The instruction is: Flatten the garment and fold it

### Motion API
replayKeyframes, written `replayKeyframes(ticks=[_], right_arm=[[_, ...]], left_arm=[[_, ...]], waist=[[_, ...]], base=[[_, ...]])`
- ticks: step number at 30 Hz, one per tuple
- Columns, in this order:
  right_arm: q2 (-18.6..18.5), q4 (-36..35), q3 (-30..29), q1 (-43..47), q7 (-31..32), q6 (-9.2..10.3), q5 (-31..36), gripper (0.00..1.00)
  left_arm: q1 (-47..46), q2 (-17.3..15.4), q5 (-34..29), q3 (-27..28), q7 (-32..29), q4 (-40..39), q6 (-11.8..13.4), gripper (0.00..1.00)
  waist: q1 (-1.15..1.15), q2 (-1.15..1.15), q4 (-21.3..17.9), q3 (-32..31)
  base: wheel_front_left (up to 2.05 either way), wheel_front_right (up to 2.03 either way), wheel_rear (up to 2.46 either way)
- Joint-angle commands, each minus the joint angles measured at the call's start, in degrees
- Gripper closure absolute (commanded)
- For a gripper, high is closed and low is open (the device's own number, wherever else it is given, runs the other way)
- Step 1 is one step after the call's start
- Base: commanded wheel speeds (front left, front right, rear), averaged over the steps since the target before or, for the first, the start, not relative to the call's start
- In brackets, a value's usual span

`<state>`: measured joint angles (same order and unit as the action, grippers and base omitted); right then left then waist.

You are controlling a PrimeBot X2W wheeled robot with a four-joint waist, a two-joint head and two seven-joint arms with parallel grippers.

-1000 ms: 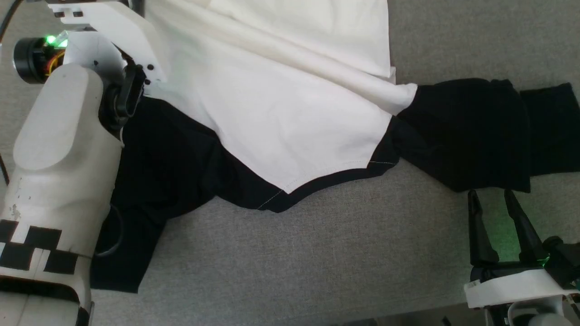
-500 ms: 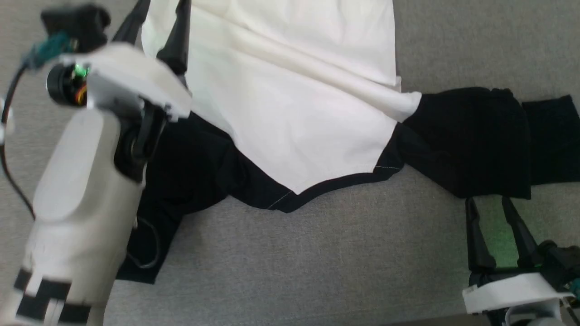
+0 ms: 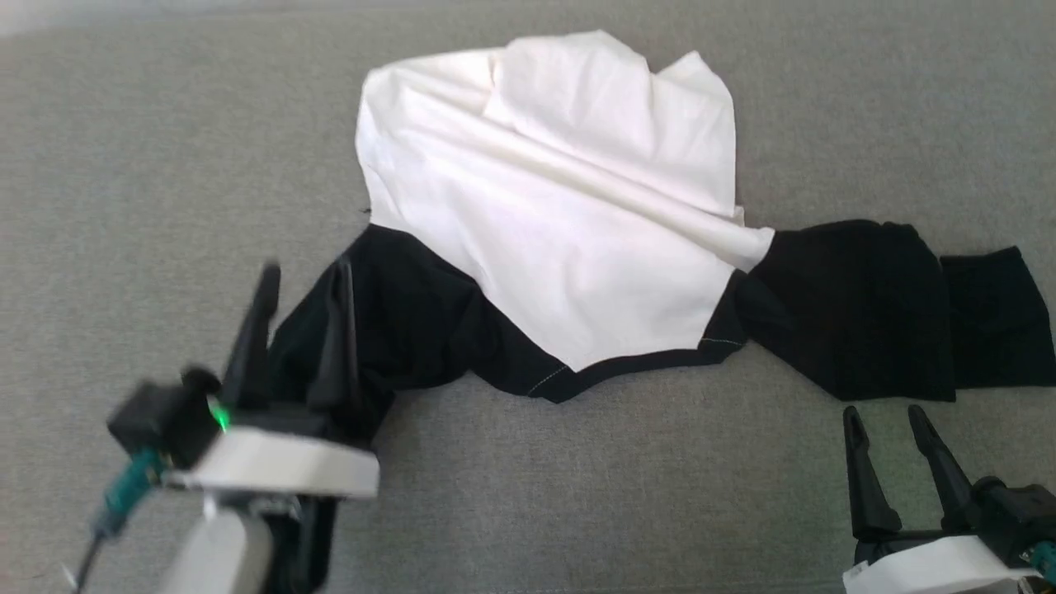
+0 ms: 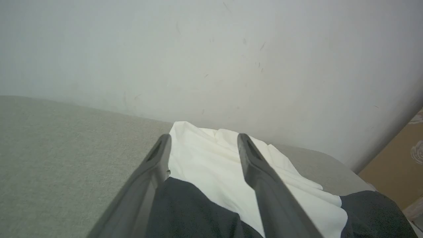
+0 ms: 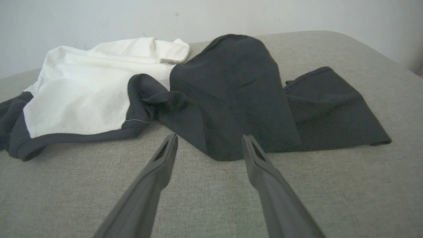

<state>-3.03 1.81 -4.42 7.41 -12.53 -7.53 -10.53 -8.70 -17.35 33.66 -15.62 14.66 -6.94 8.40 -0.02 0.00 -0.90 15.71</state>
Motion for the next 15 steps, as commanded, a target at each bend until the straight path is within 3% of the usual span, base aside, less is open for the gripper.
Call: replayKeyframes(ticks=[1, 4, 10, 15], right_arm=[[0.1, -0.4, 0.1, 0.5, 0.2, 0.04, 0.2, 0.00], [0.1, -0.8, 0.1, 1.0, 0.5, 0.04, 0.2, 0.00], [0.1, -2.7, 0.3, -0.1, 2.5, 0.04, 1.9, 0.00], [0.1, -6.4, 0.0, -7.3, 8.9, 0.04, 3.2, 0.00]], left_arm=[[1.8, 1.2, -0.8, 0.6, 0.2, -1.0, 0.4, 0.00], [7.4, 4.9, -4.5, 2.2, 0.3, -3.0, -0.1, 0.00], [11.7, 8.6, -9.7, 3.8, 0.3, -2.0, -3.2, 0.00], [11.7, 10.9, -12.2, 5.5, 0.3, -2.0, -5.3, 0.00]], waist=[[0.02, 0.00, 1.3, -1.7], [0.02, 0.00, 2.0, -2.2], [0.02, 0.00, 4.1, -2.6], [0.02, 0.00, 5.7, -1.9]], base=[[0.00, 0.00, 0.00], [0.00, 0.00, 0.00], [0.00, 0.00, 0.00], [0.00, 0.00, 0.00]])
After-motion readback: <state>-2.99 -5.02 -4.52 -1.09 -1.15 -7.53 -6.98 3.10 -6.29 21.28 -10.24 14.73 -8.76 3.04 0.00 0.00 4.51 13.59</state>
